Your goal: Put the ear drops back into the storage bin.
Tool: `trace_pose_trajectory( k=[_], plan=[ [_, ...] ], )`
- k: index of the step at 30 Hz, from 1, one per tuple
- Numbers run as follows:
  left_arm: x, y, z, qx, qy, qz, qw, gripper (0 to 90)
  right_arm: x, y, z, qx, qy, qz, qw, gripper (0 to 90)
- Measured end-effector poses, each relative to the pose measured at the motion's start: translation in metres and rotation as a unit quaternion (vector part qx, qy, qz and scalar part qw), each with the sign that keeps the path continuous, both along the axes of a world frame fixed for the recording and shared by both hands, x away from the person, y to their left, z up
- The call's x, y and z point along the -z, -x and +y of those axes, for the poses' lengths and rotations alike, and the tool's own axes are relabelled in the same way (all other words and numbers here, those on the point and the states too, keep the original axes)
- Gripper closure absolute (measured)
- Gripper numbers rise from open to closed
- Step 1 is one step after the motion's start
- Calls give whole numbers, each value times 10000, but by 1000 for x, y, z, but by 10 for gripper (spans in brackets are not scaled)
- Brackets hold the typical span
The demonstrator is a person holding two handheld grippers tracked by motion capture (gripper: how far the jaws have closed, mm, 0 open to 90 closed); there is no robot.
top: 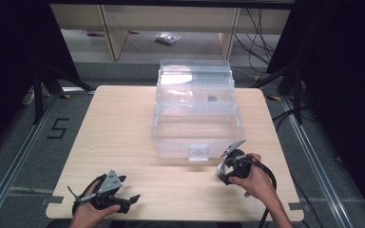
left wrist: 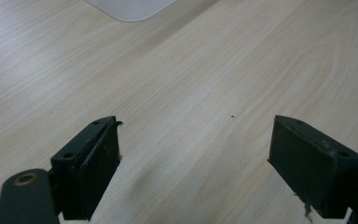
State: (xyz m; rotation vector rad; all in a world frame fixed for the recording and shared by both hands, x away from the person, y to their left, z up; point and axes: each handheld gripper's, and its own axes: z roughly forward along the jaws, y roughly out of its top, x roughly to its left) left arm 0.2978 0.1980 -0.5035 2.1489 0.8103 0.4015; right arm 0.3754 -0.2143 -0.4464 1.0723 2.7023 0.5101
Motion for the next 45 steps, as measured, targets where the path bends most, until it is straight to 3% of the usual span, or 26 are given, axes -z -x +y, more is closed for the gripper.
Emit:
trace_pose_trajectory(
  k=[2, 6, 12, 14, 18, 19, 21, 25, 26, 34, 35, 38, 40, 42, 43, 45],
  plan=[
    [0, 1, -1, -38, 136, 29, 9999, 158, 0, -2, 1, 1, 20, 21, 10000, 348],
    [0, 1, -1, -28, 144, 37, 9999, 158, -1, -6, 3, -81, 28, 66, 9999, 368],
    [0, 0, -1, -23, 119, 25, 9999, 158, -1, -10, 10, -199, 144, 96, 9997, 403],
    [0, -1, 1, -7, -10, -7, 10000, 158, 1, -11, 12, -174, 175, 106, 9996, 418],
    [0, -1, 1, -11, 2, 10, 10000, 159, 2, -16, 14, -296, 236, 137, 9992, 458],
    [0, -1, 1, -12, 0, 8, 10000, 158, 1, -16, 16, -211, 268, 204, 9992, 469],
    [0, -1, 1, -7, -8, 11, 10000, 158, 3, -19, 17, -365, 254, 200, 9988, 475],
    [0, 0, 0, -23, 75, -2, 10000, 159, 5, -20, 20, -275, 302, 314, 9987, 513],
    [-1, 0, 1, 2, -17, -12, 10000, 159, 5, -21, 20, -332, 338, 307, 9984, 520],
    [-1, -1, 1, 4, -7, 14, 10000, 159, 10, -25, 20, -310, 339, 414, 9981, 584],
    [-2, -1, 1, 24, -32, 38, 10000, 159, 11, -27, 20, -420, 348, 437, 9976, 598],
    [0, -1, 0, -26, 135, 27, 9999, 159, 12, -26, 21, -353, 352, 474, 9976, 599],
    [0, 0, 0, -58, 142, 34, 9999, 159, 12, -26, 21, -355, 359, 464, 9976, 599],
    [-2, -1, 2, 7, -7, 42, 10000, 158, 11, -26, 22, -335, 417, 439, 9976, 600],
    [-1, -1, 0, -14, 108, 23, 9999, 159, 11, -26, 22, -344, 428, 425, 9976, 600],
    [0, -1, 0, -39, 143, 18, 9999, 159, 7, -26, 20, -419, 433, 336, 9976, 600]
  ],
)
